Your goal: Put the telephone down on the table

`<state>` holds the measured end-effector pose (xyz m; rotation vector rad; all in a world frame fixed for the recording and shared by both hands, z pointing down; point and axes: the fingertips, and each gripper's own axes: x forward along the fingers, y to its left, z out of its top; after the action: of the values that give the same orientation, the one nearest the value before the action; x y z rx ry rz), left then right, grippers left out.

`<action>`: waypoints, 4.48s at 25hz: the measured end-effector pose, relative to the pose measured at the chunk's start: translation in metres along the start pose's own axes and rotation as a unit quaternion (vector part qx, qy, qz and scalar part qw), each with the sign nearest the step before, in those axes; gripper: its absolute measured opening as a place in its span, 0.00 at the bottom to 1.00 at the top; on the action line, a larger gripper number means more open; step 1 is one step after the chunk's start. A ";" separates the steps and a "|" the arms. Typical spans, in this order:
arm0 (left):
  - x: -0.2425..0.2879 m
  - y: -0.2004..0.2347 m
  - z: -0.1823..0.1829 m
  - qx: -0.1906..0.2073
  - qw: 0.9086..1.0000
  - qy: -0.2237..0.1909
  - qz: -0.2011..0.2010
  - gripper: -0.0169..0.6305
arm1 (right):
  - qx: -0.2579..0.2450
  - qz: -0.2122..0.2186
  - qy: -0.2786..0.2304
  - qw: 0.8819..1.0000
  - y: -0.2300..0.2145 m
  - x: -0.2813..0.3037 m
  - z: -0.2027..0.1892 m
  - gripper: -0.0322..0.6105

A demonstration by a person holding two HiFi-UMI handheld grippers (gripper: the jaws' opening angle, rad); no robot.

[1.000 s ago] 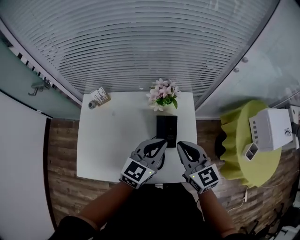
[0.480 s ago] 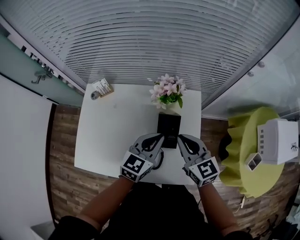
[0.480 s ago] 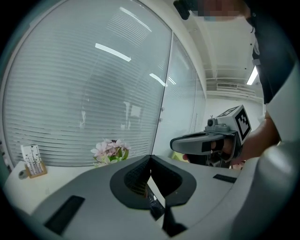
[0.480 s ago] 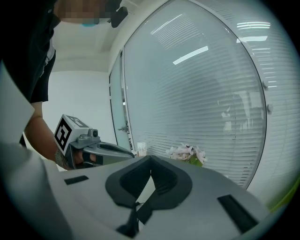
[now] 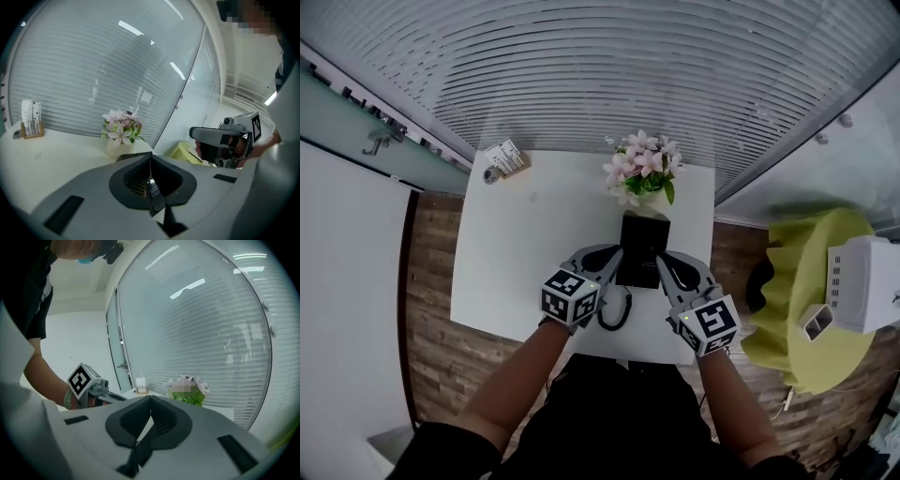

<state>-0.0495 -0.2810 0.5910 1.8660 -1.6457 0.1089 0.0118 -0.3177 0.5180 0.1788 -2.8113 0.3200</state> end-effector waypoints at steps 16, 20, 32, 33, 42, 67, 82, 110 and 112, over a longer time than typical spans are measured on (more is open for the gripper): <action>0.053 0.048 -0.084 -0.164 0.979 0.103 -0.055 0.33 | 0.021 -0.001 0.032 0.999 -0.005 -0.003 -0.032 0.08; 0.065 0.047 -0.089 -0.171 0.977 0.113 -0.064 0.33 | 0.026 -0.005 0.042 0.999 -0.009 -0.009 -0.038 0.08; 0.069 0.043 -0.098 -0.172 0.974 0.132 -0.065 0.20 | 0.031 -0.014 0.043 0.998 -0.016 -0.022 -0.039 0.08; 0.069 0.043 -0.097 -0.172 0.974 0.132 -0.065 0.19 | 0.031 -0.014 0.043 0.999 -0.015 -0.022 -0.038 0.08; 0.053 0.032 -0.088 -0.168 0.975 0.124 -0.072 0.16 | 0.022 -0.013 0.036 0.999 -0.007 -0.024 -0.030 0.08; -0.058 0.056 -0.055 -0.186 0.977 0.064 -0.082 0.15 | -0.010 0.006 0.014 1.000 0.072 0.008 0.005 0.08; -0.146 0.129 -0.067 -0.191 0.978 0.069 -0.044 0.15 | -0.027 0.044 0.020 0.998 0.131 0.076 0.017 0.08; -0.200 0.271 -0.099 -0.190 0.967 0.169 0.010 0.15 | -0.008 0.085 0.059 0.995 0.176 0.178 -0.009 0.08; -0.199 0.280 -0.102 -0.198 0.965 0.174 0.009 0.15 | -0.008 0.086 0.065 0.994 0.176 0.182 -0.012 0.08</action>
<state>-0.3128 -0.0610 0.6932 1.4348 -1.3284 0.0993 -0.1843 -0.1605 0.5506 -0.0859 -2.7040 0.3363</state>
